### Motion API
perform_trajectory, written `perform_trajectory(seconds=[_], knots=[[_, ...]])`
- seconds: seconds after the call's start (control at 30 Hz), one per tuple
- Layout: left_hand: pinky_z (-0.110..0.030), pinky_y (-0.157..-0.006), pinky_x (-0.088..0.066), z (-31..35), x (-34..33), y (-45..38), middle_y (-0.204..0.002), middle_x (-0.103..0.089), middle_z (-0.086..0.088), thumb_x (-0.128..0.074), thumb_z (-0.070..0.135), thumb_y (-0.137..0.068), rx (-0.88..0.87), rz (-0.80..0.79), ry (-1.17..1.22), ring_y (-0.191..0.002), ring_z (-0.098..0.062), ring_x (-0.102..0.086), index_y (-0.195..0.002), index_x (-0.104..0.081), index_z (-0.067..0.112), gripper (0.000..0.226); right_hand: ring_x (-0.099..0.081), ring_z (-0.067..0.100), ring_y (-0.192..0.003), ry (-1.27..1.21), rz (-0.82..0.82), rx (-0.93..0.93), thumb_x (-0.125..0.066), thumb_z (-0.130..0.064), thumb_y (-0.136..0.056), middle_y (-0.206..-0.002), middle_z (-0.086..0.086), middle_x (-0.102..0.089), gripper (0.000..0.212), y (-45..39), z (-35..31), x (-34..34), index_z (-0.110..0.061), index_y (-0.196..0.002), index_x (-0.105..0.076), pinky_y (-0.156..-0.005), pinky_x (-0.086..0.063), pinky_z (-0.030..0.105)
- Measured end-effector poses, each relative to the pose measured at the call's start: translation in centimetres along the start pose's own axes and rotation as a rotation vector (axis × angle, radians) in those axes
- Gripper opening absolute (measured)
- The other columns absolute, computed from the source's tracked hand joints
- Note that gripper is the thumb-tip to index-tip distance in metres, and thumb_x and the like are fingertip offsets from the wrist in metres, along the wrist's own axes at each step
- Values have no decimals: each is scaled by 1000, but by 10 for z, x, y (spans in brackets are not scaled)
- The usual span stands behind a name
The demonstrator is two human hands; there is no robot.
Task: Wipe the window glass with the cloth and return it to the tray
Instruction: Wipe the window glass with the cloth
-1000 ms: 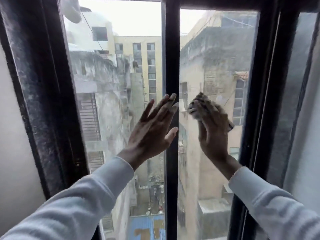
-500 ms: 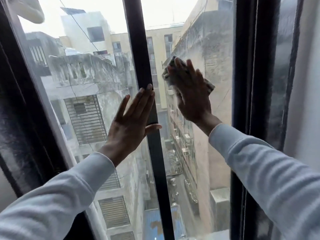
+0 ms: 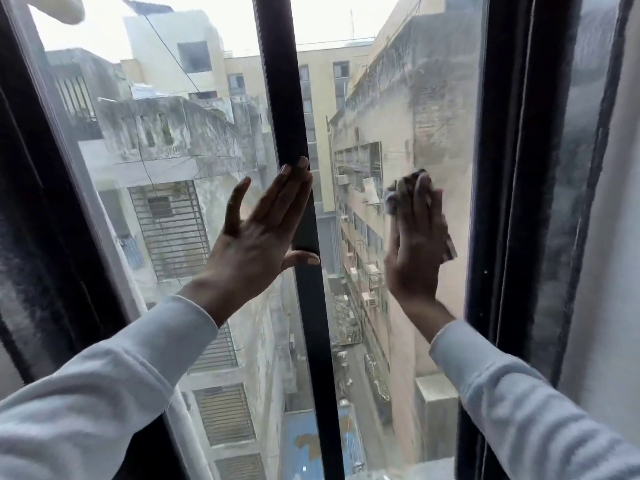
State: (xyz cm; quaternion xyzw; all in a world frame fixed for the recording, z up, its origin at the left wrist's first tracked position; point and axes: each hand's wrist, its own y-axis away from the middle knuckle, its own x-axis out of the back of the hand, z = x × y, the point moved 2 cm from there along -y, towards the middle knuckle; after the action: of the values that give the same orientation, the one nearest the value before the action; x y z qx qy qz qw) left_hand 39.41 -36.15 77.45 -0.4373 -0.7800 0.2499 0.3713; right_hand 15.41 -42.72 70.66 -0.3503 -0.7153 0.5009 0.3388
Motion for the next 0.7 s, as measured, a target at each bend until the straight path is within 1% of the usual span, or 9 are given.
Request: perform_trajectory(seconds=[0.03, 0.1, 0.17, 0.23, 0.3, 0.4, 0.5, 0.63, 0.7], knots=[[-56, -132, 6, 0, 0, 0, -188, 7, -6, -38, 86, -94, -3, -11, -5, -175, -20, -3, -177, 3, 10, 119, -12, 35, -174, 4, -77, 23, -55, -2, -109, -186, 7, -17, 73, 38, -5, -3, -25, -174, -31, -141, -17, 51], [-56, -131, 6, 0, 1, 0, -188, 9, -6, -42, 87, -92, -5, -27, -13, -175, -20, -1, -177, 5, 10, 124, -3, 27, -175, 71, -240, 263, -64, 2, -101, -186, -5, -8, 89, 81, -15, -12, -31, -175, -26, -140, -5, 43], [-56, -130, 4, 2, 3, 0, -188, 10, -5, -44, 87, -91, 3, -37, -13, -175, -19, 0, -177, 7, 11, 125, -5, 24, -175, 130, -266, 563, -64, 0, -99, -186, -7, -13, 89, 48, -16, -20, -32, -174, -29, -140, -3, 40], [-55, -130, 4, 3, 2, 1, -188, 10, -4, -45, 89, -89, 17, -46, -2, -175, -18, 1, -177, 7, 12, 128, -9, 24, -175, 165, -227, 694, -56, -7, -106, -187, -6, -16, 81, -3, -6, -23, -33, -176, -22, -141, -7, 42], [-55, -130, 4, 3, 3, 1, -188, 10, -3, -48, 91, -84, 30, -54, 14, -175, -17, 1, -177, 7, 13, 133, -7, 22, -175, 132, -124, 515, -46, -15, -115, -187, -6, -13, 71, -29, 16, -13, -35, -177, -18, -141, -12, 43], [-55, -130, 2, 3, 4, 2, -188, 12, -2, -54, 89, -81, 47, -51, 34, -175, -16, 3, -177, 9, 14, 138, 3, 16, -175, 38, -73, 115, -47, -18, -115, -187, -6, -4, 71, 25, 30, -1, -34, -176, -14, -139, -21, 51], [-53, -131, 4, 5, 5, 2, -187, 16, -2, -56, 88, -81, 54, -66, 53, -174, -15, 7, -176, 12, 15, 138, 6, 20, -175, 82, -196, 238, -55, -11, -106, -187, -12, 5, 90, 75, 16, -9, -37, -176, -6, -140, -12, 48], [-54, -130, 1, 4, 9, 1, -188, 10, -3, -50, 91, -82, 54, -59, 44, -175, -17, 2, -177, 7, 14, 135, -9, 21, -175, 101, -216, 663, -50, -11, -111, -187, -5, -13, 75, -22, 1, -14, -27, -177, -17, -140, -17, 45], [-53, -130, -2, 2, 10, 2, -188, 5, -2, -52, 91, -81, 65, -48, 63, -175, -18, -3, -178, 2, 15, 134, -15, 22, -174, 58, -54, 493, -44, -16, -117, -186, -3, -18, 63, -65, 11, -5, -23, -176, -23, -140, -20, 42]])
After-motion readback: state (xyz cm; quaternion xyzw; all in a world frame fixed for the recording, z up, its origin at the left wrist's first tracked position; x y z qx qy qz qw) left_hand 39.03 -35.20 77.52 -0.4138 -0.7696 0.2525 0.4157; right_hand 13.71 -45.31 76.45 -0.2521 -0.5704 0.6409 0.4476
